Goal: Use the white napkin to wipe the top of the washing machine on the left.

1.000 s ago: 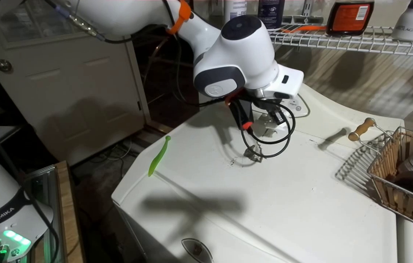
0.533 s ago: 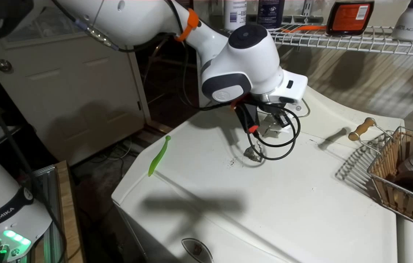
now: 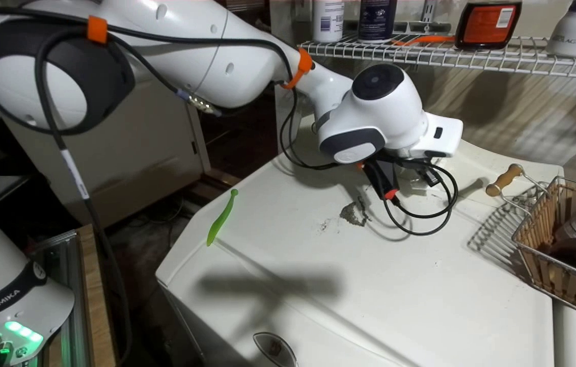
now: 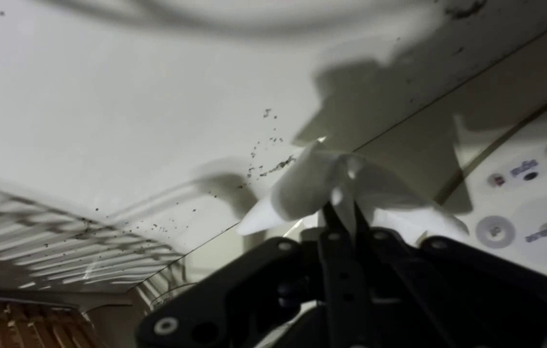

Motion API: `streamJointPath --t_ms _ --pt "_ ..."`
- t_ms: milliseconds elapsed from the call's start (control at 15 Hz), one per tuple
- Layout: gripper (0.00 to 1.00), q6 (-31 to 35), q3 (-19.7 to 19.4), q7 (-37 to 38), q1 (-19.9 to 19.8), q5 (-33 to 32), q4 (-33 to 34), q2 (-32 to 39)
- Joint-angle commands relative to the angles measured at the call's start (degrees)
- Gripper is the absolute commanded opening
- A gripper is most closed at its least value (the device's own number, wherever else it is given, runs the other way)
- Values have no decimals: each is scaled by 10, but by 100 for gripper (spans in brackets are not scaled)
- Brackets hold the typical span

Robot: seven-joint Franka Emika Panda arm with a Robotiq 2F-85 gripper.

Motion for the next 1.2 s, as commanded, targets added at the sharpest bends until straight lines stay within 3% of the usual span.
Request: streamJointPath --t_ms 0,667,1133 --pt "1 -11 3 3 0 -22 137 92" --pt "1 -68 9 -19 5 -25 363 243" --pt "1 -89 -4 -14 11 -49 413 283"
